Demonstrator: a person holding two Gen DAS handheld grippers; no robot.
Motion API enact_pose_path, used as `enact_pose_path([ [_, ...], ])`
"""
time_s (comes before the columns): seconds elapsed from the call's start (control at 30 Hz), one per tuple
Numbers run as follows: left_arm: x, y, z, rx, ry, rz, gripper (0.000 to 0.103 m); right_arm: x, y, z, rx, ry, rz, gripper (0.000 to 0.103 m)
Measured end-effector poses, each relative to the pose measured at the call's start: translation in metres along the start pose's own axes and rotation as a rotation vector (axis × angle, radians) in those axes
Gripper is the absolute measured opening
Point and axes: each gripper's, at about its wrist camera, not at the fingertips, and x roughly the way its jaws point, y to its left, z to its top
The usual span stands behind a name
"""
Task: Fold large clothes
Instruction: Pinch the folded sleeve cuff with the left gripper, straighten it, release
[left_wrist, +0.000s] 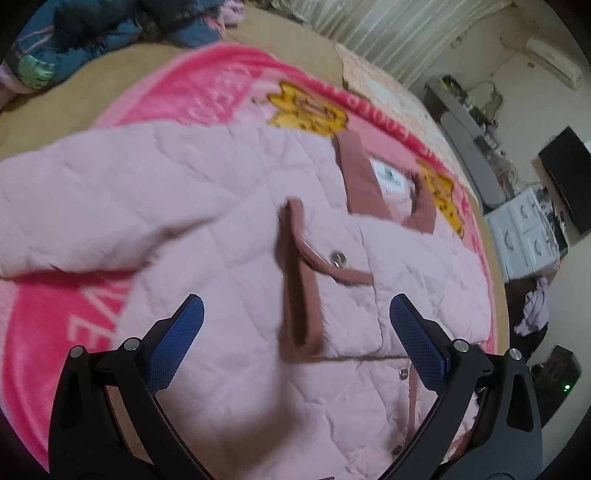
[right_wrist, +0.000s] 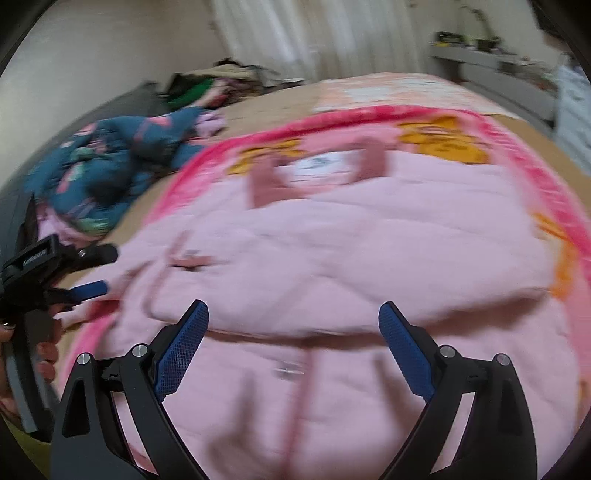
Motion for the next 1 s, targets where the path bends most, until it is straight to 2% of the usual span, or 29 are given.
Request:
enact_pose_path([
  [0.07,0.011,-0.006,-0.003,-0.001,0.022,-0.013,0.094,-0.011,-0.019,-0.003,0.020,-0.012,-0.061,0.093],
  [0.2,0.030,-0.020,-0.007,0.016,0.046,0.002,0.093,-0.026,-0.054,-0.009,0.088,-0.020,-0.093,0.093],
  [0.3,0.043,-0.026,-0.006,0.025,0.057,0.016,0.080,-0.033,-0.070,-0.011,0.110,-0.017,-0.108,0.093],
  [0.4,0.050,-0.035,-0.008,0.073,0.049,0.048,0.054,-0.040,-0.081,-0.015,0.117,-0.020,-0.142,0.093],
  [0.43,0.052,-0.037,-0.008,0.081,0.049,0.057,0.037,-0.043,-0.086,-0.015,0.119,-0.021,-0.157,0.093],
  [0.47,0.054,-0.037,-0.009,0.088,0.042,0.073,0.025,-0.044,-0.088,-0.015,0.119,-0.022,-0.163,0.093],
  [0.53,0.053,-0.037,-0.008,0.100,0.021,0.082,0.007,-0.046,-0.091,-0.015,0.121,-0.026,-0.172,0.093],
  [0.63,0.044,-0.039,-0.001,0.116,-0.013,0.054,0.004,-0.048,-0.095,-0.015,0.129,-0.029,-0.174,0.093],
  [0.9,-0.019,-0.074,0.038,0.290,-0.183,0.073,0.003,-0.061,-0.101,-0.001,0.145,-0.065,-0.170,0.093],
  [1.0,-0.023,-0.071,0.038,0.317,-0.193,0.091,0.003,-0.062,-0.100,0.013,0.129,-0.083,-0.169,0.093],
])
